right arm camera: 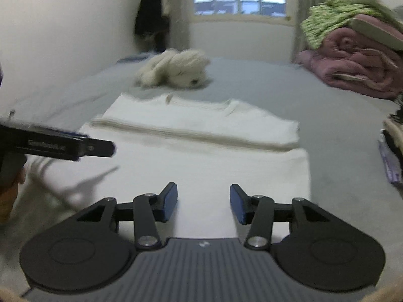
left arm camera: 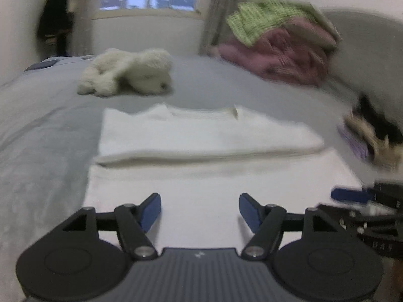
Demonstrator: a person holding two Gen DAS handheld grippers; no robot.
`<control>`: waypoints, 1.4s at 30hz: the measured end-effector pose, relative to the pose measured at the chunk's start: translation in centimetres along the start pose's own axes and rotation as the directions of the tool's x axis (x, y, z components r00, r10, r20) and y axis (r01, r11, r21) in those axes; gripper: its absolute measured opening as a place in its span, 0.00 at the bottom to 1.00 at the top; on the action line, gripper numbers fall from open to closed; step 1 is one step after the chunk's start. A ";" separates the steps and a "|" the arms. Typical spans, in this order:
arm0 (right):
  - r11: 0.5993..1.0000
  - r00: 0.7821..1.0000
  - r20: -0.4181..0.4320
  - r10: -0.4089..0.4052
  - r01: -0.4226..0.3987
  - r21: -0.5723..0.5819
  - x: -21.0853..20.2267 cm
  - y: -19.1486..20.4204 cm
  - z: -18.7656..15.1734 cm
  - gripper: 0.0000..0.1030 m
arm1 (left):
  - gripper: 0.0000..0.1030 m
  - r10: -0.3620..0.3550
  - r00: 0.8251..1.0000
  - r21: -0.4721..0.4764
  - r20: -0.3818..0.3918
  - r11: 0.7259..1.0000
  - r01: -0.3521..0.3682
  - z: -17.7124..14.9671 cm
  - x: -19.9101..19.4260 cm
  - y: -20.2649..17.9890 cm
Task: Fold clothes
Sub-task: 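Open both grippers and move them to the folded shirt's side edge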
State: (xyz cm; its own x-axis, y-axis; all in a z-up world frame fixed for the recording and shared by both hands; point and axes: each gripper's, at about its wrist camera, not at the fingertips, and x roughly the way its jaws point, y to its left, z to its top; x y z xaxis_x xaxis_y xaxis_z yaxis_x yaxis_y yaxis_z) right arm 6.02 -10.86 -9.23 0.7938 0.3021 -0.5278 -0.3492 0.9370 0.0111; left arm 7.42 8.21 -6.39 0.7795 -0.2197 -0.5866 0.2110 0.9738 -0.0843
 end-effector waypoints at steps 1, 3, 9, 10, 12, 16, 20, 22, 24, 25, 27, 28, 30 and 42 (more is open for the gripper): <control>1.000 1.000 -0.005 -0.004 0.004 -0.007 -0.1 -0.1 -0.2 0.50 | 0.68 0.013 1.000 0.029 -0.016 0.999 -0.012 -0.4 0.1 -0.2; 1.000 1.000 -0.013 -0.010 0.010 -0.020 -0.2 -0.3 -0.6 0.53 | 0.68 0.031 0.999 0.072 -0.012 0.997 -0.030 -0.7 0.0 -0.2; 0.997 1.000 -0.023 0.000 0.002 0.076 -1.3 -3.3 -0.6 0.53 | 0.68 0.056 0.998 0.045 -0.023 0.997 -0.055 -1.0 -1.4 1.8; 0.996 1.000 -0.025 0.001 0.001 0.089 -1.6 -3.7 -0.7 0.53 | 0.68 0.062 0.998 0.043 -0.025 0.997 -0.061 -0.9 -1.4 2.2; 0.994 1.000 -0.028 0.004 -0.001 0.108 -1.9 -4.4 -0.8 0.53 | 0.68 0.069 0.997 0.041 -0.025 0.997 -0.068 -1.2 -2.0 2.9; 0.993 0.999 -0.032 0.002 0.002 0.121 -2.8 -5.4 -1.0 0.53 | 0.68 0.077 0.997 0.038 -0.025 0.996 -0.076 -1.5 -2.8 3.8; 0.993 0.999 -0.046 -0.027 0.032 0.115 -3.3 -5.9 -1.0 0.53 | 0.68 0.074 0.997 0.041 -0.031 0.997 -0.072 -1.7 -3.4 4.1; 0.990 0.997 -0.059 -0.050 0.058 0.125 -3.5 -6.3 -1.1 0.53 | 0.68 0.075 0.997 0.053 -0.036 0.996 -0.073 -1.8 -3.7 4.0; 0.985 0.996 -0.069 -0.058 0.068 0.157 -3.7 -7.0 -1.2 0.53 | 0.68 0.082 0.996 0.065 -0.038 0.995 -0.079 -1.8 -4.0 3.8; 0.981 0.996 -0.073 -0.058 0.070 0.178 -3.9 -7.3 -1.3 0.53 | 0.68 0.089 0.995 0.069 -0.039 0.994 -0.086 -1.8 -4.1 3.8; 0.972 0.996 -0.077 -0.053 0.069 0.223 -4.3 -8.1 -1.2 0.53 | 0.69 0.094 0.995 0.052 -0.047 0.994 -0.091 -1.8 -4.5 4.0; 0.966 0.996 -0.078 -0.047 0.065 0.252 -4.5 -8.4 -1.2 0.53 | 0.69 0.095 0.994 0.036 -0.053 0.995 -0.093 -1.8 -4.7 4.2; 0.949 0.996 -0.079 -0.035 0.057 0.309 -4.8 -9.2 -1.1 0.53 | 0.69 0.097 0.993 0.004 -0.065 0.995 -0.097 -1.8 -5.1 4.7; 0.688 0.968 -0.053 0.246 -0.135 0.713 -5.9 -12.0 -2.6 0.53 | 0.68 -0.077 0.989 -0.552 -0.126 0.834 -0.005 -3.0 -7.3 11.8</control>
State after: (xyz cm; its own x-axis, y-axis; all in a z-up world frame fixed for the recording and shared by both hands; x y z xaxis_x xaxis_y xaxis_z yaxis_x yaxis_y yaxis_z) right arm 4.20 -24.30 -8.42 0.6558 0.5135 -0.5534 0.0074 0.7287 0.6848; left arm 2.38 21.45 -5.52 0.6805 -0.2850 -0.6750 -0.1537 0.8453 -0.5118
